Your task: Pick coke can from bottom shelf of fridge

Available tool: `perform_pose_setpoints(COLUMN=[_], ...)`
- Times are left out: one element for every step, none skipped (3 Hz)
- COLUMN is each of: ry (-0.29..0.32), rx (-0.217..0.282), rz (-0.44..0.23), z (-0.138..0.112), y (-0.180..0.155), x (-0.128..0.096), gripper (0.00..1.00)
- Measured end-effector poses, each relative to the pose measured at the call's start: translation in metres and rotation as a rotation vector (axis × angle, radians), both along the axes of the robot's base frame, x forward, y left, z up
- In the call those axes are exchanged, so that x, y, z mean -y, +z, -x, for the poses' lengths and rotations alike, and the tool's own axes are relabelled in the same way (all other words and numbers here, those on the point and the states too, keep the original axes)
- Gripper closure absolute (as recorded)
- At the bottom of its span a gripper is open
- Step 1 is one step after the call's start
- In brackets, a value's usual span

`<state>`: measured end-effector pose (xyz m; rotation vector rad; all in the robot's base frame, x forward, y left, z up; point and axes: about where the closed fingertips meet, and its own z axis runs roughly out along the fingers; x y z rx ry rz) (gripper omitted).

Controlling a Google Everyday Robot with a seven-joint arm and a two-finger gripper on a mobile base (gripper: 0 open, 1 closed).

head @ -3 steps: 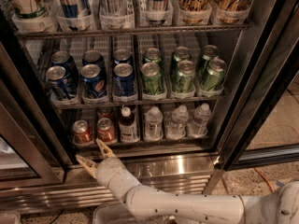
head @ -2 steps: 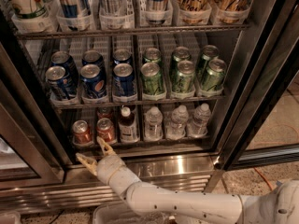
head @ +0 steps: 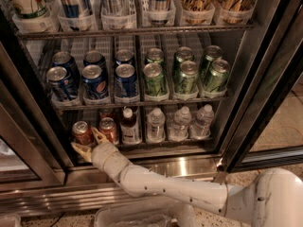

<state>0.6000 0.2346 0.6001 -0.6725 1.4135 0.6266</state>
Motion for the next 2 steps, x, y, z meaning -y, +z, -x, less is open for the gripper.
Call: perform_pose_setpoints(ry=[0.006, 0.019], rx=[0.001, 0.001], rz=[0.006, 0.010], z=[-0.0062, -0.0129], y=[-0.0028, -0.0024], x=[-0.0062, -0.0127], gripper=[0.36, 0.35])
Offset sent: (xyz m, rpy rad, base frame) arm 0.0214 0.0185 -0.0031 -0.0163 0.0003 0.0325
